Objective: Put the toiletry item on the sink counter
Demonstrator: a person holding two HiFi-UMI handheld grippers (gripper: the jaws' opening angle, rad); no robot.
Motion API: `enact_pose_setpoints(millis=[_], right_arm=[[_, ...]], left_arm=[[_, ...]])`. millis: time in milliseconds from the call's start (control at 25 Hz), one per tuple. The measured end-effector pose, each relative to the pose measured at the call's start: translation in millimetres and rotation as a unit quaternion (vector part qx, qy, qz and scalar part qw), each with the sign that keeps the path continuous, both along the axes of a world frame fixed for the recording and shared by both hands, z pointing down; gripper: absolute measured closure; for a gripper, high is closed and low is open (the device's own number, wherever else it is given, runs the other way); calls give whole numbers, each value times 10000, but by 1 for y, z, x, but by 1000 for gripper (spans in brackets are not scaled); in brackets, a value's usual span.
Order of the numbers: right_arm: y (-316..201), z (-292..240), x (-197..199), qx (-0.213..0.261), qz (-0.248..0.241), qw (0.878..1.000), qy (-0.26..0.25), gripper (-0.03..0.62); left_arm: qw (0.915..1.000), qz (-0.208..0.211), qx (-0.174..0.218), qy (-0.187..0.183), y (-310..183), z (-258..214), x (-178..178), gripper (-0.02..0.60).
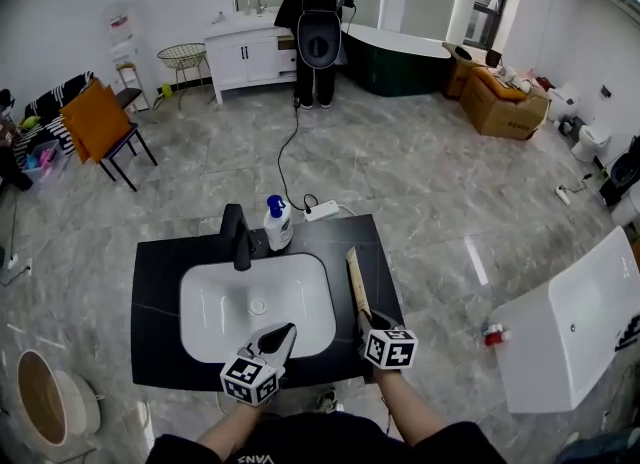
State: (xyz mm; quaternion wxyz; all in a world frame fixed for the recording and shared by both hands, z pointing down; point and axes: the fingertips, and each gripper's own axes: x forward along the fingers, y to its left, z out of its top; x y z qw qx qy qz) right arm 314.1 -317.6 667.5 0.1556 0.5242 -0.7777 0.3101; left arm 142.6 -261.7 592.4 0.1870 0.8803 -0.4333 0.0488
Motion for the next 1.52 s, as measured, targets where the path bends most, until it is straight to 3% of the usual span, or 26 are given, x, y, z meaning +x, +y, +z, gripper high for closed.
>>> enact_pose_setpoints(millis=[360, 800, 1520], right_arm=[[-22, 7, -22, -14, -369, 9993, -16, 556], [-32, 17, -39, -161, -441, 9988, 112, 554], [-43, 27, -31, -287, -34, 9986, 436, 495]], left_arm=[[9992, -395, -91, -22, 4, 11, -15, 574], [9988, -468, -112, -48, 7, 14, -22, 575], [9992, -304, -234, -64, 4, 24, -23, 574]])
